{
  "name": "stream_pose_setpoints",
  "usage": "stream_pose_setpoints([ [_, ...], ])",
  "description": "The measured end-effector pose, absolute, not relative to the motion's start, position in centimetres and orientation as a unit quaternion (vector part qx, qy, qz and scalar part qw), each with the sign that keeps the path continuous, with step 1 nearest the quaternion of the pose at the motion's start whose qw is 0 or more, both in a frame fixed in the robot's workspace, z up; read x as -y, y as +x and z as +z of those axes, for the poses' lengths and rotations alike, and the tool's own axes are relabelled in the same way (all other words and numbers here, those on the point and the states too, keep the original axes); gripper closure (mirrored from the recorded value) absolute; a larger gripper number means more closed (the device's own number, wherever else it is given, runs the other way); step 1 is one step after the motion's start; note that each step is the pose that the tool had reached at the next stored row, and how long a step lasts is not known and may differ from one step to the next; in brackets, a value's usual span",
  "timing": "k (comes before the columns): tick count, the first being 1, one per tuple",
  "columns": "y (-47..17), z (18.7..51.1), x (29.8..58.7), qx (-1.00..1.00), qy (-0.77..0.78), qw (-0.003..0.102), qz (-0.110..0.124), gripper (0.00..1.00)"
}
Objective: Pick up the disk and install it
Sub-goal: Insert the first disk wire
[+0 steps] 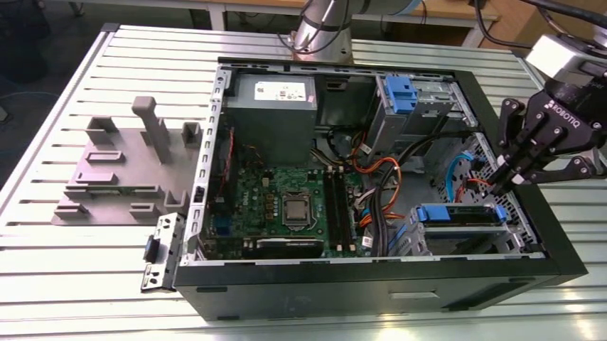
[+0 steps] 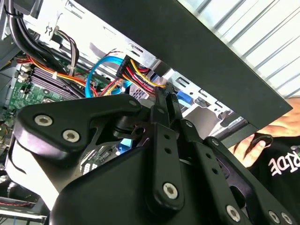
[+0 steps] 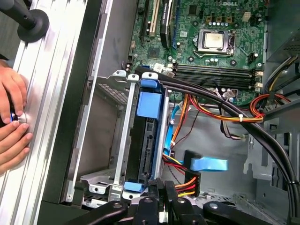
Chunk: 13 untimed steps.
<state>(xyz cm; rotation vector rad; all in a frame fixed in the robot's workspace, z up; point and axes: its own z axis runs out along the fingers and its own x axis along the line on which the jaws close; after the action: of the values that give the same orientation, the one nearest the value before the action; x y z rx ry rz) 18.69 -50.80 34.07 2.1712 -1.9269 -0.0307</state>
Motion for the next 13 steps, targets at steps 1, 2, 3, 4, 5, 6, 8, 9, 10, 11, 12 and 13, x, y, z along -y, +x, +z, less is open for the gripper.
stream_pose_setpoints([
  [1, 18.7, 34.1, 50.8, 0.659, 0.743, 0.119, -0.010, 0.83],
  [2, 18.7, 34.1, 50.8, 0.659, 0.743, 0.119, -0.010, 0.83],
  [3, 18.7, 34.1, 50.8, 0.659, 0.743, 0.119, -0.010, 0.83],
  [4, 18.6, 34.1, 50.8, 0.659, 0.743, 0.119, -0.010, 0.83],
  [5, 18.6, 34.1, 50.8, 0.659, 0.743, 0.119, -0.010, 0.83],
  [6, 18.4, 34.1, 50.8, 0.659, 0.743, 0.119, -0.010, 0.83],
  [8, 18.0, 34.1, 50.8, 0.659, 0.743, 0.118, -0.009, 0.83],
  [9, 17.8, 34.1, 50.8, 0.659, 0.743, 0.117, -0.008, 0.83],
  [10, 17.5, 34.1, 50.8, 0.660, 0.743, 0.116, -0.007, 0.83],
  [11, 17.3, 34.1, 50.8, 0.660, 0.743, 0.114, -0.005, 0.83],
  [12, 17.1, 34.1, 50.8, 0.660, 0.743, 0.111, -0.001, 0.83],
  [13, 16.9, 34.1, 50.8, 0.661, 0.743, 0.107, 0.004, 0.83],
])
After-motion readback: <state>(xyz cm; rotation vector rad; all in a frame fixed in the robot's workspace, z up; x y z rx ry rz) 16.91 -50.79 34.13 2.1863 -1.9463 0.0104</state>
